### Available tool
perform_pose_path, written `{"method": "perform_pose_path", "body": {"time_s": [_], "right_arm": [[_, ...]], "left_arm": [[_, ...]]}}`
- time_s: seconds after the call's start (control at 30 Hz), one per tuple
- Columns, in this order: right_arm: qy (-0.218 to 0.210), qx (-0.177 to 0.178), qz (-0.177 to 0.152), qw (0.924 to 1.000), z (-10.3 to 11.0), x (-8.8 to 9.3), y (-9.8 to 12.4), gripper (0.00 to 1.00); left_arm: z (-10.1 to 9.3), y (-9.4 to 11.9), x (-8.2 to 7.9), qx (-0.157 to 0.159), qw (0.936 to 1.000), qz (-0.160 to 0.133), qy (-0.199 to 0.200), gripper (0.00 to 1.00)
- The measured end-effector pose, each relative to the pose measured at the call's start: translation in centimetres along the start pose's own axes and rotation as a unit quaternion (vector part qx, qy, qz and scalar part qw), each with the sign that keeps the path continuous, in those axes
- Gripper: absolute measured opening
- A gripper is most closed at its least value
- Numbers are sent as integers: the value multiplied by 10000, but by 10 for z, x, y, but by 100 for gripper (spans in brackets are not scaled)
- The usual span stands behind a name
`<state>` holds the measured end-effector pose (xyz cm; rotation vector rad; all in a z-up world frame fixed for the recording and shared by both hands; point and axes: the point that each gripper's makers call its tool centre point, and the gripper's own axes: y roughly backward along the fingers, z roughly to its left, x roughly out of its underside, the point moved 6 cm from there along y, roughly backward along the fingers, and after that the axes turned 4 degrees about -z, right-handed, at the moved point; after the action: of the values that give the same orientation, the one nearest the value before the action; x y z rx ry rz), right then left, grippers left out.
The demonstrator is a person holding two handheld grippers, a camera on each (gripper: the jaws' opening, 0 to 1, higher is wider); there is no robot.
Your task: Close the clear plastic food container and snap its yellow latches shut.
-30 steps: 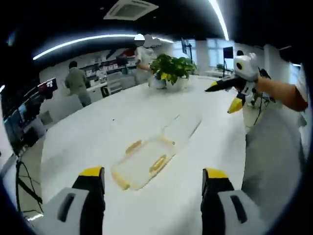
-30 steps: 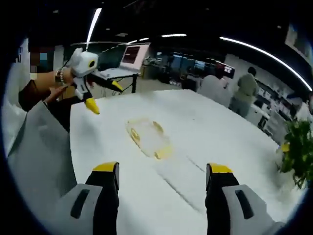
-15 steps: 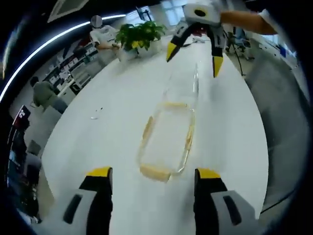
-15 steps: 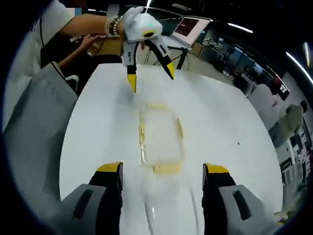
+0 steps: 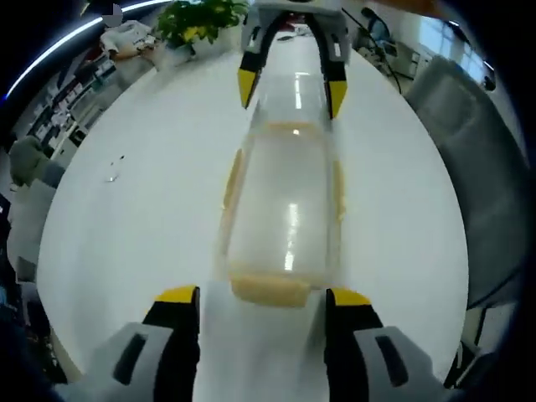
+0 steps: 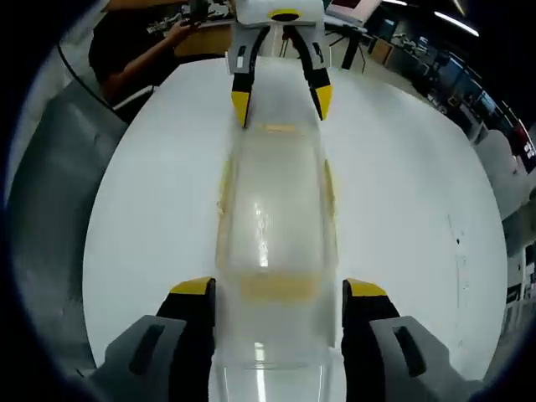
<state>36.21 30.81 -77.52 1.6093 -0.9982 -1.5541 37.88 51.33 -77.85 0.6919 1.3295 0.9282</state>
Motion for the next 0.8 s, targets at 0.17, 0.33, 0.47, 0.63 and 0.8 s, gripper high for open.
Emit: {"method": "perform_pose_path", "body": {"time_s": [0.17,0.33,0.47,0.63,0.8], "right_arm": [[-64,-213,307,9993,-2,9,-12,55],[-136,-275,323,9990,-5,9,-17,50],[-97,-273,338,9990,-8,8,-16,46],[-62,-269,376,9989,-8,8,-16,39],[32,-304,385,9988,-4,7,-16,38]], "left_arm": [[0,-6,1,197,9998,13,-18,54],[-1,-9,5,368,9993,-23,64,50],[-6,-9,5,607,9981,-4,56,43],[-5,-8,5,578,9983,39,107,41],[-9,-8,6,587,9981,137,160,35]]}}
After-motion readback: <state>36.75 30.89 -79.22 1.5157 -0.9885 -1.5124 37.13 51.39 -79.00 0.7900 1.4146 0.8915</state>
